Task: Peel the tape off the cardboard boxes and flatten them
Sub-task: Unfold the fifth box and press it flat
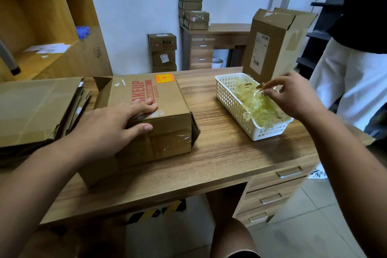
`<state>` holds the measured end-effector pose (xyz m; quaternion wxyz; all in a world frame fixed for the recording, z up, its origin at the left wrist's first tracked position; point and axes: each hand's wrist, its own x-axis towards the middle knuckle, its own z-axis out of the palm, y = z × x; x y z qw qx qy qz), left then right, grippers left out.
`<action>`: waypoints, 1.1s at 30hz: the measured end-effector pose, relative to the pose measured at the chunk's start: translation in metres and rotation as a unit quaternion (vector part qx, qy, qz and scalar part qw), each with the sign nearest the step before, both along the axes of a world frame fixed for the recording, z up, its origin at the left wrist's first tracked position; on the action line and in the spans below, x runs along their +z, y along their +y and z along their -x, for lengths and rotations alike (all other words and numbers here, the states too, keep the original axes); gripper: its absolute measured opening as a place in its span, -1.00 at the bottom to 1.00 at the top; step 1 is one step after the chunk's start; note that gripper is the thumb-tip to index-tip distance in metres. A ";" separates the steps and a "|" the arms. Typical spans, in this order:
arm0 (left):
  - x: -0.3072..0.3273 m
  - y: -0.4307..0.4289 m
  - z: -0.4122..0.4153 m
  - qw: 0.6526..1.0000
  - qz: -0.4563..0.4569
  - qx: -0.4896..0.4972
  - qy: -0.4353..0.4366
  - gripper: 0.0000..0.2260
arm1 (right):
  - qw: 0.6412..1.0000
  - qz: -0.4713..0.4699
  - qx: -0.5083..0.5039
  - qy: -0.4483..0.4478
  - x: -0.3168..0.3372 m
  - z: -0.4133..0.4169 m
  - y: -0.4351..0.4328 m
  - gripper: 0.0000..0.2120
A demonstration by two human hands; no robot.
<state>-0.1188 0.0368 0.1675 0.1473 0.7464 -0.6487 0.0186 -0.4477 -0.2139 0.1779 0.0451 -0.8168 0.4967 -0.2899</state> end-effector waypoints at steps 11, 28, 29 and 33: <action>0.004 0.017 -0.003 0.997 -0.012 -0.071 -0.020 -0.54 | 0.987 0.091 0.057 -0.121 0.012 -0.022 0.038 -0.70; -0.024 0.043 -0.021 0.965 0.219 -0.091 -0.109 -0.64 | 0.921 -0.014 0.385 0.057 -0.036 -0.099 0.107 -0.19; -0.027 0.043 -0.020 0.967 0.219 -0.070 -0.106 -0.60 | 0.921 -0.006 0.386 0.058 -0.038 -0.101 0.110 -0.20; -0.028 0.040 -0.010 0.982 0.168 0.002 -0.083 -0.42 | 0.928 0.102 0.355 0.053 -0.043 -0.110 0.119 -0.32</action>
